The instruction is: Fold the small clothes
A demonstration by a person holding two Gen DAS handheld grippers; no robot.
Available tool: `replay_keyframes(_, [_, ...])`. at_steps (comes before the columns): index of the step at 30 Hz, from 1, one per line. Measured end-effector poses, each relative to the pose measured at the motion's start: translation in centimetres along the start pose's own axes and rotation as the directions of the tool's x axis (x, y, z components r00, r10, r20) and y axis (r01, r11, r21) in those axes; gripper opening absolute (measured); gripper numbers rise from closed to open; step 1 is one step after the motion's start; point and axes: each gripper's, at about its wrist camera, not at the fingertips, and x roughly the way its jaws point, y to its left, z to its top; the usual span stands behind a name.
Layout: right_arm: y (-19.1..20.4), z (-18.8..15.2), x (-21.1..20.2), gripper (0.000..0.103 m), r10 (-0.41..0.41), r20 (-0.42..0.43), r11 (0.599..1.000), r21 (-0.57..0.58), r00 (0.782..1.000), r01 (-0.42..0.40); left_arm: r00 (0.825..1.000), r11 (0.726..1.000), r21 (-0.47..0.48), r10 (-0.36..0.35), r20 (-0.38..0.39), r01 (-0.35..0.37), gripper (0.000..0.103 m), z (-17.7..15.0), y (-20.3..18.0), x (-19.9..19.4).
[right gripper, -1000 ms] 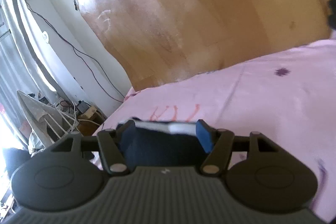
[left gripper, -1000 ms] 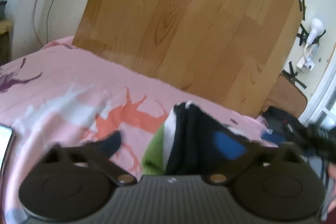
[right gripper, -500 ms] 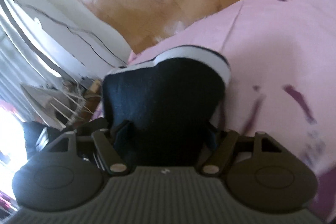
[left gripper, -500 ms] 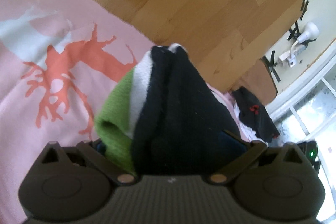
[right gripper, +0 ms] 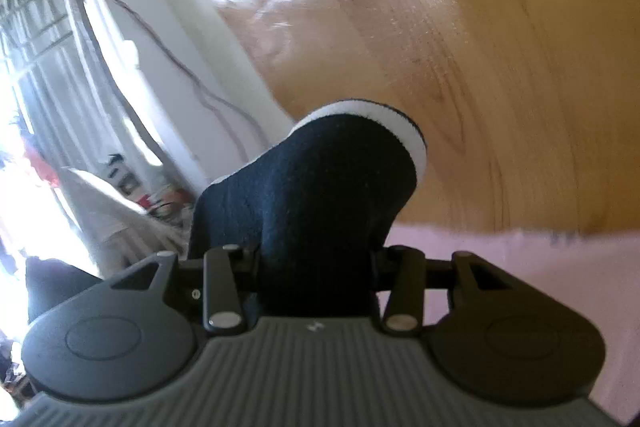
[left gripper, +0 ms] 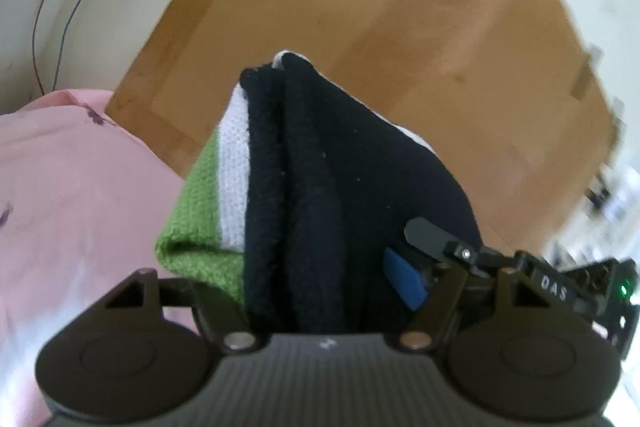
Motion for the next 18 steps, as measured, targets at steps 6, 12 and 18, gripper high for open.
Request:
replay_keyframes(6, [-6.9, 0.1, 6.9, 0.048, -0.027, -0.022, 0.995, 0.1, 0.999, 0.029, 0.995, 0.993, -0.059, 0.098, -0.013, -0.098, 0.066, 2.9, 3.8, 8.8])
replay_keyframes(12, [-11.1, -3.2, 12.4, 0.058, -0.068, -0.135, 0.988, 0.127, 0.989, 0.085, 0.951, 0.95, -0.052, 0.304, -0.051, -0.307, 0.074, 0.9, 7.5, 13.8])
replay_keyframes(18, [-7.9, -2.0, 8.9, 0.061, -0.192, -0.099, 0.979, 0.05, 0.976, 0.198, 0.938, 0.938, 0.002, 0.346, 0.017, -0.346, 0.074, 0.9, 4.5, 9.2])
